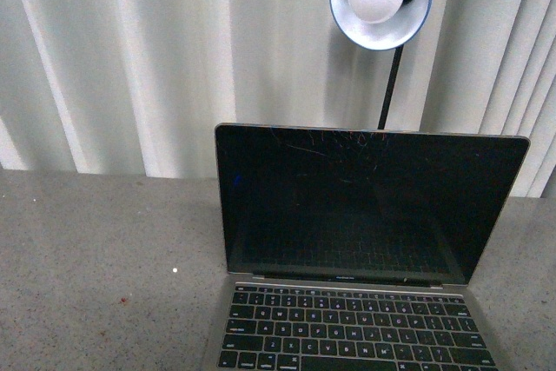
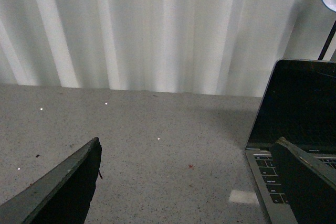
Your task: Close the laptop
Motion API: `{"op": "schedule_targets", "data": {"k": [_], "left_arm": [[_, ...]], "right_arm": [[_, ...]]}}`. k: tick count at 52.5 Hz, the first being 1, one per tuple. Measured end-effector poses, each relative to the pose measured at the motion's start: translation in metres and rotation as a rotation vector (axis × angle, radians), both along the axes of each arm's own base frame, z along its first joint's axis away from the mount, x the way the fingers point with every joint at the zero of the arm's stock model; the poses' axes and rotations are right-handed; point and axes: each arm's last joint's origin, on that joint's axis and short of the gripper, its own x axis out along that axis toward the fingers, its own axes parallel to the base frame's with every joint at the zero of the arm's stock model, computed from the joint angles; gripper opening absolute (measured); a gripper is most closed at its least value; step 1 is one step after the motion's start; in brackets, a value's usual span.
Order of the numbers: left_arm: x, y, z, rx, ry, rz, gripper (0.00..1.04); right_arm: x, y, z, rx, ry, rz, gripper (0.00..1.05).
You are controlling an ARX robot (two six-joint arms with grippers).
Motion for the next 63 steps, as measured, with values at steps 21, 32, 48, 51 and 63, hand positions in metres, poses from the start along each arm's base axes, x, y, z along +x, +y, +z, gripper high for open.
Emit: {"op": "schedule_targets", "data": {"k": [21,32,48,51,63], "left_arm": [[0.000,0.000,0.000,0.000,0.000,0.000,0.98],[0.000,0.000,0.000,0.000,0.000,0.000,0.98],[0.007,0.004,-0.012,-0.175,0.307,0.297,0.98],[0.010,0.005,-0.011,-0.215,0.292,0.299,0.98],[0.055,0.004,0.017,-0.269,0.122,0.166,0.98]], "right_arm": [[0.000,0.000,0.000,0.000,0.000,0.000,0.97],[0.000,0.001,-0.001,0.015,0.036,-0.043,0.97],[0.012,-0.005,0.005,0.041,0.068,-0.355,0.97],[0.016,-0.008,0.010,0.044,0.051,-0.342,0.97],[0.073,-0.032,0.047,-0.024,-0.029,-0.275,0.97]]}}
